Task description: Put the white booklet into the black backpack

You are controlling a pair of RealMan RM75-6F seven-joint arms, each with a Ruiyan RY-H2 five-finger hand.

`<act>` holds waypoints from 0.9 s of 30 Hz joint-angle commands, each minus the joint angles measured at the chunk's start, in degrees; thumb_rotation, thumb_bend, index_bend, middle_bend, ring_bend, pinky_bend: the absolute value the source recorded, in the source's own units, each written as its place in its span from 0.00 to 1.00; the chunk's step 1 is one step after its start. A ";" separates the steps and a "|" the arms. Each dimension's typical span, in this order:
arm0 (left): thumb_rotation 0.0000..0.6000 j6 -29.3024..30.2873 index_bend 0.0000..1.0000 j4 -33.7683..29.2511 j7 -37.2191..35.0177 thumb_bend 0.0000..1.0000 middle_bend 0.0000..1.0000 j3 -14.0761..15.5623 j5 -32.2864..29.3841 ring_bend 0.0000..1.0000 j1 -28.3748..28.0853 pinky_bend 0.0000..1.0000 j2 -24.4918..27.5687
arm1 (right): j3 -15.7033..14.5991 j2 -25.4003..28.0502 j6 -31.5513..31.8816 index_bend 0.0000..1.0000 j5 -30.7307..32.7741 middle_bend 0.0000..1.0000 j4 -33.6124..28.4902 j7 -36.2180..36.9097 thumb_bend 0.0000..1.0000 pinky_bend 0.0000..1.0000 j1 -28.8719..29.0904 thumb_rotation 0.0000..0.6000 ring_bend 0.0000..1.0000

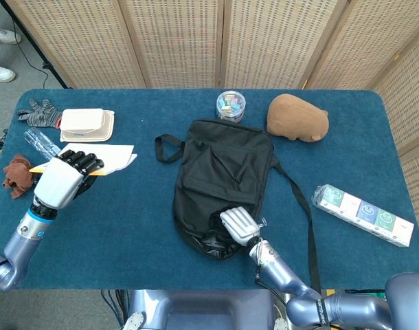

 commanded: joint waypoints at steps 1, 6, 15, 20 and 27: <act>1.00 0.29 0.84 0.41 -0.38 0.56 0.66 0.11 0.05 0.57 0.09 0.67 -0.16 | 0.04 0.13 0.63 0.50 -1.10 0.51 0.12 0.92 0.82 0.57 -0.43 1.00 0.44; 1.00 0.89 0.84 1.18 -1.13 0.56 0.66 0.34 0.24 0.57 0.19 0.67 -0.51 | 0.28 0.64 1.18 0.52 -2.53 0.53 -0.22 2.56 0.84 0.57 -0.92 1.00 0.45; 1.00 5.42 0.84 6.46 -6.94 0.56 0.66 2.31 3.67 0.57 0.05 0.67 -3.27 | 3.00 2.61 0.12 0.56 -3.01 0.56 -1.36 7.76 0.83 0.58 -0.74 1.00 0.47; 1.00 7.58 0.84 9.13 -9.05 0.56 0.66 2.65 4.20 0.57 0.14 0.67 -4.79 | 5.12 4.19 -0.51 0.56 -2.55 0.57 -2.21 8.81 0.84 0.60 0.10 1.00 0.47; 1.00 14.08 0.84 12.38 -13.80 0.56 0.66 4.00 7.02 0.57 0.38 0.67 -6.64 | 7.98 6.03 -2.76 0.56 0.74 0.57 -2.35 9.11 0.84 0.61 1.99 1.00 0.47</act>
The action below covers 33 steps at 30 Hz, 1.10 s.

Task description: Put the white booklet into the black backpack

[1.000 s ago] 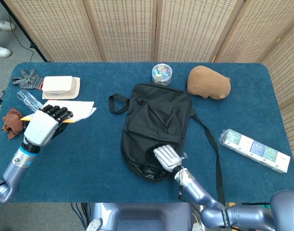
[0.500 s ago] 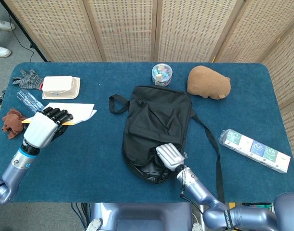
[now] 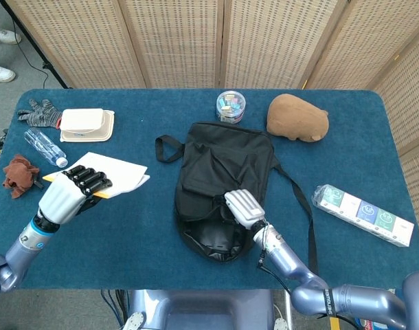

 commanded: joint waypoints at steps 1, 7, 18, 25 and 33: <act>1.00 3.04 0.84 1.95 -2.22 0.56 0.66 0.89 1.53 0.57 0.23 0.67 -1.35 | 1.47 1.03 -1.35 0.56 2.00 0.57 0.19 0.20 0.84 0.61 1.10 1.00 0.47; 1.00 6.76 0.84 3.30 -4.34 0.56 0.66 2.29 3.83 0.57 0.08 0.67 -2.79 | 3.57 3.01 -2.68 0.56 4.96 0.58 -0.18 0.88 0.84 0.62 2.19 1.00 0.47; 1.00 15.22 0.84 6.82 -8.67 0.56 0.66 5.56 9.99 0.58 -1.70 0.67 -9.38 | 6.10 7.24 -5.86 0.56 11.01 0.58 1.02 0.75 0.84 0.63 4.91 1.00 0.48; 1.00 16.42 0.84 11.29 -8.79 0.56 0.66 7.01 12.80 0.58 -4.67 0.67 -14.37 | 6.62 9.31 -7.57 0.56 13.25 0.58 -0.43 2.26 0.85 0.64 5.82 1.00 0.48; 1.00 15.93 0.84 17.90 -8.86 0.56 0.66 7.83 14.67 0.57 -9.89 0.67 -21.04 | 6.78 11.44 -9.69 0.57 15.49 0.58 -2.74 3.56 0.85 0.64 7.02 1.00 0.48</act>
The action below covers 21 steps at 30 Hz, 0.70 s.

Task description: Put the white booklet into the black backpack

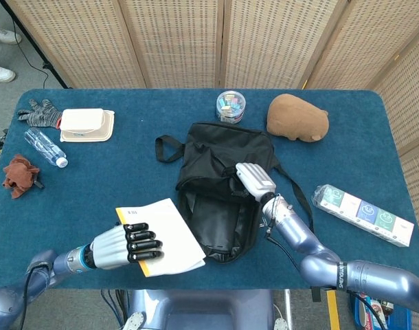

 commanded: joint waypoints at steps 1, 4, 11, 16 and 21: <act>1.00 -0.14 0.84 3.65 0.59 0.56 0.66 0.44 1.09 0.57 -2.98 0.67 -3.27 | 0.09 0.88 -0.79 0.57 0.88 0.58 -0.85 0.56 0.85 0.64 0.48 1.00 0.48; 1.00 -1.53 0.84 6.96 1.61 0.56 0.66 0.58 1.44 0.56 -6.25 0.67 -5.98 | 0.08 2.01 -1.64 0.57 1.98 0.58 -1.60 1.34 0.85 0.64 0.81 1.00 0.48; 1.00 -5.75 0.84 12.70 1.22 0.56 0.66 1.61 0.32 0.57 -11.01 0.67 -9.97 | 1.11 4.85 -4.48 0.57 4.02 0.59 -3.79 5.64 0.88 0.65 1.09 1.00 0.49; 1.00 -7.71 0.84 14.53 0.44 0.56 0.66 2.01 -1.13 0.56 -12.86 0.67 -12.04 | 1.14 5.85 -6.66 0.57 3.93 0.59 -4.68 7.38 0.89 0.66 1.98 1.00 0.49; 1.00 -9.03 0.84 16.43 0.30 0.56 0.66 2.71 -2.29 0.56 -14.20 0.67 -13.53 | 0.71 5.63 -9.13 0.57 4.94 0.59 -4.46 8.04 0.89 0.66 4.28 1.00 0.49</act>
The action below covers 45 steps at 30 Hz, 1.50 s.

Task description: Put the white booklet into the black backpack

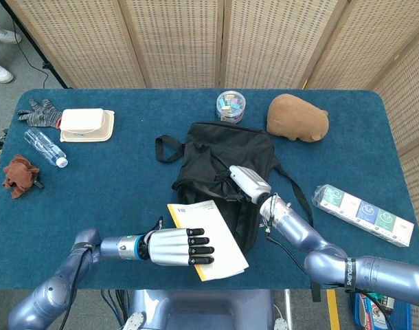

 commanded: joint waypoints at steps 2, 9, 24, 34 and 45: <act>1.00 -1.00 0.84 0.99 -0.57 0.56 0.66 0.31 -1.24 0.56 -0.97 0.67 -0.81 | -0.44 0.14 -2.07 0.57 0.91 0.59 -0.66 0.78 0.89 0.66 1.66 1.00 0.49; 1.00 -3.09 0.84 2.20 -0.82 0.56 0.66 1.65 -2.05 0.56 -2.27 0.67 -1.97 | -1.00 0.01 -3.59 0.57 1.39 0.59 -1.89 1.03 0.90 0.66 4.28 1.00 0.49; 1.00 -9.91 0.84 4.98 0.49 0.56 0.66 4.70 -3.15 0.56 -3.95 0.67 -4.11 | -1.03 1.14 -4.00 0.57 4.40 0.59 -3.12 2.94 0.90 0.66 7.91 1.00 0.49; 1.00 -14.97 0.84 6.35 2.47 0.55 0.66 7.32 -2.84 0.54 -4.85 0.67 -4.59 | -1.01 3.71 -4.35 0.57 4.31 0.59 -5.43 4.63 0.90 0.66 8.23 1.00 0.49; 1.00 -19.61 0.82 6.66 3.42 0.51 0.63 8.82 -3.55 0.50 -4.00 0.67 -2.23 | -1.21 5.05 -3.87 0.57 3.75 0.59 -5.75 5.71 0.90 0.66 8.52 1.00 0.49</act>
